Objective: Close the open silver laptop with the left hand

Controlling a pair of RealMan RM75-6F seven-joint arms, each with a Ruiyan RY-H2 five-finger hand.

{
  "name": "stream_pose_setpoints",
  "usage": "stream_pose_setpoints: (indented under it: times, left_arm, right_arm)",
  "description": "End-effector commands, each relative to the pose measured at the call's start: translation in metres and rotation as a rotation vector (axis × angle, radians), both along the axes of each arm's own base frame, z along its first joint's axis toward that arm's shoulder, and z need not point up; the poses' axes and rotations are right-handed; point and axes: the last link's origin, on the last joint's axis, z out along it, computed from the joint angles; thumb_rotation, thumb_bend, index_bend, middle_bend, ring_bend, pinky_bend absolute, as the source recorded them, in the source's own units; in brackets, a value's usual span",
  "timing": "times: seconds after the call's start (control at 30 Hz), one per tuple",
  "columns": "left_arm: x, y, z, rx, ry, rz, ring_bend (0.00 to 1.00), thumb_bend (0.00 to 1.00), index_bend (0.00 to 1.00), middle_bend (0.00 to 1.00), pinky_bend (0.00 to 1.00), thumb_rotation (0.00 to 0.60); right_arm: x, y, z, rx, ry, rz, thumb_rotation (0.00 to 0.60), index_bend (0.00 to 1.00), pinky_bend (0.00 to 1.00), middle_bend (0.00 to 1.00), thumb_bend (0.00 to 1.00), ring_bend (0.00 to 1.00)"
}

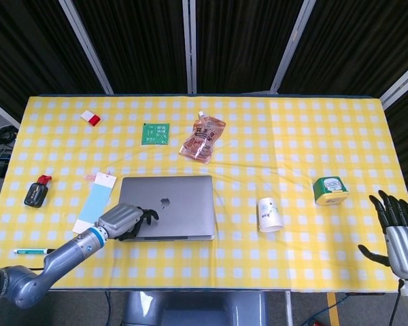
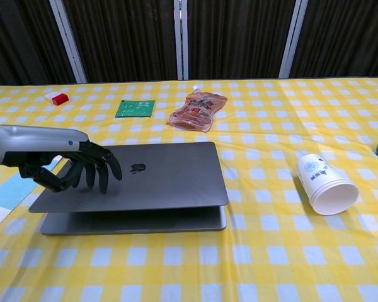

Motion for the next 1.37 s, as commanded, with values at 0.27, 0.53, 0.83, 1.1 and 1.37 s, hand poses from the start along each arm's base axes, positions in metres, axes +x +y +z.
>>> stream_pose_setpoints:
  times: [0.27,0.53,0.83,1.1,1.37]
  left_arm:
    - [-0.011,-0.005,-0.03,-0.042,-0.003,0.054,0.32,1.0,0.24,0.32,0.37,0.6]
    - [-0.002,0.0,-0.016,0.023,-0.063,0.046,0.32,1.0,0.25,0.32,0.36,0.6]
    - [-0.011,0.002,0.077,0.469,-0.21,0.037,0.0,0.01,0.0,0.0,0.0,0.6]
    - [-0.055,-0.047,0.12,0.681,-0.052,0.113,0.0,0.0,0.0,0.0,0.0,0.6]
    - [-0.082,-0.094,0.126,0.759,0.048,0.131,0.0,0.0,0.0,0.0,0.0,0.6]
  right_arm:
    - [-0.001,-0.001,0.0,0.003,-0.001,-0.004,0.6,0.0,0.0,0.0,0.0,0.0]
    - [0.0,0.0,0.001,0.0,-0.005,0.0,0.6,0.0,0.0,0.0,0.0,0.0]
    - [0.002,0.003,0.002,-0.002,-0.014,0.015,0.6,0.0,0.0,0.0,0.0,0.0]
    - [0.003,0.005,0.001,0.008,-0.024,0.024,0.6,0.0,0.0,0.0,0.0,0.0]
    - [0.004,0.008,0.004,0.003,-0.036,0.036,0.6,0.0,0.0,0.0,0.0,0.0]
